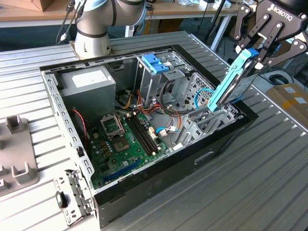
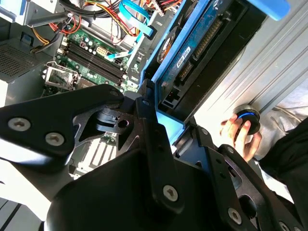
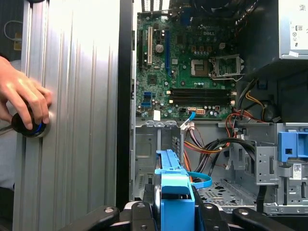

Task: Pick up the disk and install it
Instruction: 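Insert the disk into the insertion slot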

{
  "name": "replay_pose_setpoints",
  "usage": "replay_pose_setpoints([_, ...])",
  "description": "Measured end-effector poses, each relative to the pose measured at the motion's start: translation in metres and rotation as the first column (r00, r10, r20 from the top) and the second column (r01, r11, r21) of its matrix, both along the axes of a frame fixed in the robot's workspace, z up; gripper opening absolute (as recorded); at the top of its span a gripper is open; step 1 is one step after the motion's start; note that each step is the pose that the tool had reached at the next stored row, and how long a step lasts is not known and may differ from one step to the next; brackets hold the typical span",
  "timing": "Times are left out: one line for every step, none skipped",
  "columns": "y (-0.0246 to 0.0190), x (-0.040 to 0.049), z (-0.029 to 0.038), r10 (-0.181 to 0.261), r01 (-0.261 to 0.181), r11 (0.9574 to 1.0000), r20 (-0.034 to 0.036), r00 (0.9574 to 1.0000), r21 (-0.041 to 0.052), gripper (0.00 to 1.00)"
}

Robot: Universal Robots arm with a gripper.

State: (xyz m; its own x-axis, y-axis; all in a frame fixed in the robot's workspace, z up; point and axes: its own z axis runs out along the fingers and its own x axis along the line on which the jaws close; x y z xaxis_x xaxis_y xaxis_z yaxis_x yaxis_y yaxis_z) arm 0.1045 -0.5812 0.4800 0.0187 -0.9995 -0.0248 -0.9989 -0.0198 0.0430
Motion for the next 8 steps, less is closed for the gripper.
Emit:
replay_pose_setpoints([0.0000, 0.0000, 0.0000, 0.000, 0.000, 1.0000, 0.0000, 1.0000, 0.0000, 0.37])
replay_pose_setpoints([-0.0004, 0.0000, 0.0000, 0.000, 0.000, 1.0000, 0.0000, 1.0000, 0.0000, 0.37])
replay_pose_setpoints([-0.0009, 0.0000, -0.0001, 0.000, 0.000, 1.0000, 0.0000, 1.0000, 0.0001, 0.37])
replay_pose_setpoints([-0.0031, -0.0002, 0.0000, 0.000, 0.000, 1.0000, 0.0000, 1.0000, 0.0000, 0.37])
replay_pose_setpoints([-0.0058, -0.0017, 0.0000, 0.000, 0.000, 1.0000, 0.0000, 1.0000, 0.0004, 0.37])
replay_pose_setpoints([-0.0065, -0.0035, 0.0000, 0.000, 0.000, 1.0000, -0.0001, 1.0000, 0.0008, 0.37])
replay_pose_setpoints([-0.0068, -0.0053, 0.0000, 0.000, 0.000, 1.0000, 0.0000, 1.0000, 0.0011, 0.37])
replay_pose_setpoints([-0.0070, -0.0072, -0.0001, 0.000, 0.000, 1.0000, 0.0000, 1.0000, 0.0013, 0.37])
